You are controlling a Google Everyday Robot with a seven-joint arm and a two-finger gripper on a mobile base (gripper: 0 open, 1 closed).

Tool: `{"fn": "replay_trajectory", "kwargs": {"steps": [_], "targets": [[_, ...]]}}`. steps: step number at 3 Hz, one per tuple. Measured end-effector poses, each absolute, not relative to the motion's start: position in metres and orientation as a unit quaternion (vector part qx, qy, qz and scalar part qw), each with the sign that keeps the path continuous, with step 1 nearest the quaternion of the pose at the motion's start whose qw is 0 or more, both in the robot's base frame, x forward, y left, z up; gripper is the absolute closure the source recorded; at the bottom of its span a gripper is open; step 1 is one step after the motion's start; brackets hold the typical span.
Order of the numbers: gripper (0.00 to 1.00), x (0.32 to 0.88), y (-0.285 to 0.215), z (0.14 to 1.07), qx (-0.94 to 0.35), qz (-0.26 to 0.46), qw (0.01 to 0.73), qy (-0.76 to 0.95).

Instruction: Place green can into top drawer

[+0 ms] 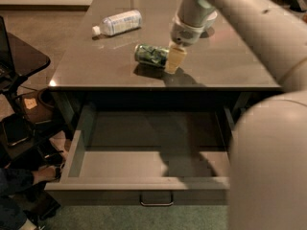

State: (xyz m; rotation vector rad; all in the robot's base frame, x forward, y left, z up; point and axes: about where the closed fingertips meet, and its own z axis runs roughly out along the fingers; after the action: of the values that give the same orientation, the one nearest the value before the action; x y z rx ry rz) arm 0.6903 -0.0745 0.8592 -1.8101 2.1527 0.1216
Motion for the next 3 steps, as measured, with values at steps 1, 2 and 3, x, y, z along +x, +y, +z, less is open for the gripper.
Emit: {"fn": "replay_trajectory", "kwargs": {"steps": [1, 2, 3], "targets": [[1.00, 0.641, -0.094, 0.914, -0.614, 0.026, 0.240, 0.752], [1.00, 0.566, -0.061, 0.978, -0.622, 0.032, 0.337, 0.706], [1.00, 0.503, -0.069, 1.009, -0.612, -0.001, 0.397, 0.684]]}}
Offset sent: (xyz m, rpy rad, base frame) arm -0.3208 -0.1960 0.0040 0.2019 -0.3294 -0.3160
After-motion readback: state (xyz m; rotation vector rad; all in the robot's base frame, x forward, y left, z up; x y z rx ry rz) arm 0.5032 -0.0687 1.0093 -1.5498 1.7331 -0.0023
